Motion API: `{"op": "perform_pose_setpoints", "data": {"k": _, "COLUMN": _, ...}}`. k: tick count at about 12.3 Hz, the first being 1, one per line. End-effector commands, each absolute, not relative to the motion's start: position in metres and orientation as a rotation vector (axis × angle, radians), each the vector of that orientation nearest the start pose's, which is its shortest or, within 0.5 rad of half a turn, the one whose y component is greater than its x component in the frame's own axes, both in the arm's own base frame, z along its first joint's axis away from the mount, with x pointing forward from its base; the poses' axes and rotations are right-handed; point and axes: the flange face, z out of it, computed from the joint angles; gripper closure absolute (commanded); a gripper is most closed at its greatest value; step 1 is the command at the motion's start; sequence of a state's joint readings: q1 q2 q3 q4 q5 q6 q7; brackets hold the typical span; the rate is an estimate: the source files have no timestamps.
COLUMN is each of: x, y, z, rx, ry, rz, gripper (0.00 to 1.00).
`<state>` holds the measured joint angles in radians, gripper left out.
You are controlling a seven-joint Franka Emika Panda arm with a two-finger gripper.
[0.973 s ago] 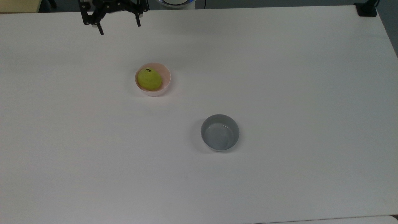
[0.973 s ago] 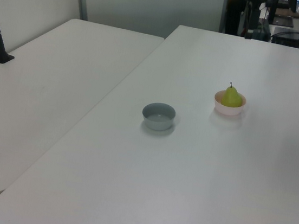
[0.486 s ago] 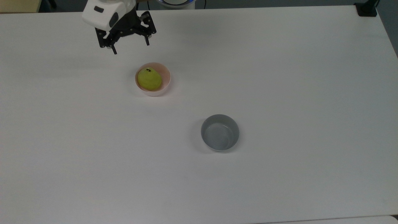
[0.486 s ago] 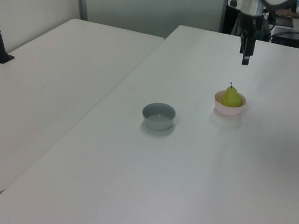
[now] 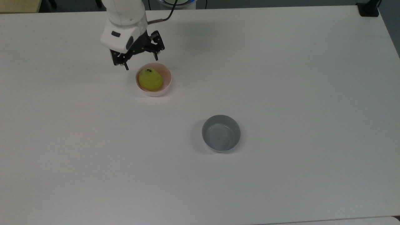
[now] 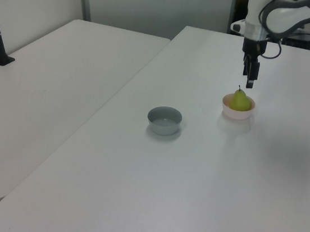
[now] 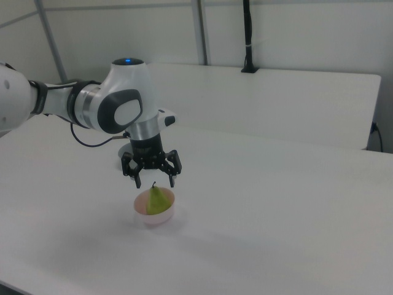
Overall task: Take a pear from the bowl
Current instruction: 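Lower the gripper around the pear and close on it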
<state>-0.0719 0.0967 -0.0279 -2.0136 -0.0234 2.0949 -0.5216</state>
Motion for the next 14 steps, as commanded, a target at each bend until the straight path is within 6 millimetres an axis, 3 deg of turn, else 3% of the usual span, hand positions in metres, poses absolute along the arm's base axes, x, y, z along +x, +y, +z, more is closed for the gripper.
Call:
{"op": "perform_pose_setpoints", "data": {"k": 1, "x": 0.575, "y": -0.042, "z": 0.379, "rx": -3.074, "ry": -0.755, "rz": 0.014, "gripper": 0.01}}
{"op": "perform_pose_setpoints", "data": {"k": 4, "x": 0.579, "y": -0.036, "z": 0.362, "rx": -3.066, "ry": -0.773, "rz": 0.028, "gripper": 0.03}}
{"op": "perform_pose_setpoints", "data": {"k": 8, "x": 0.576, "y": -0.036, "z": 0.351, "rx": -3.064, "ry": -0.786, "rz": 0.062, "gripper": 0.15}}
{"op": "perform_pose_setpoints", "data": {"k": 9, "x": 0.576, "y": -0.036, "z": 0.348, "rx": -3.064, "ry": -0.788, "rz": 0.069, "gripper": 0.22}}
{"op": "perform_pose_setpoints", "data": {"k": 12, "x": 0.576, "y": -0.036, "z": 0.349, "rx": -3.067, "ry": -0.769, "rz": 0.076, "gripper": 0.60}}
{"op": "perform_pose_setpoints", "data": {"k": 14, "x": 0.575, "y": -0.037, "z": 0.350, "rx": -3.067, "ry": -0.766, "rz": 0.081, "gripper": 0.76}}
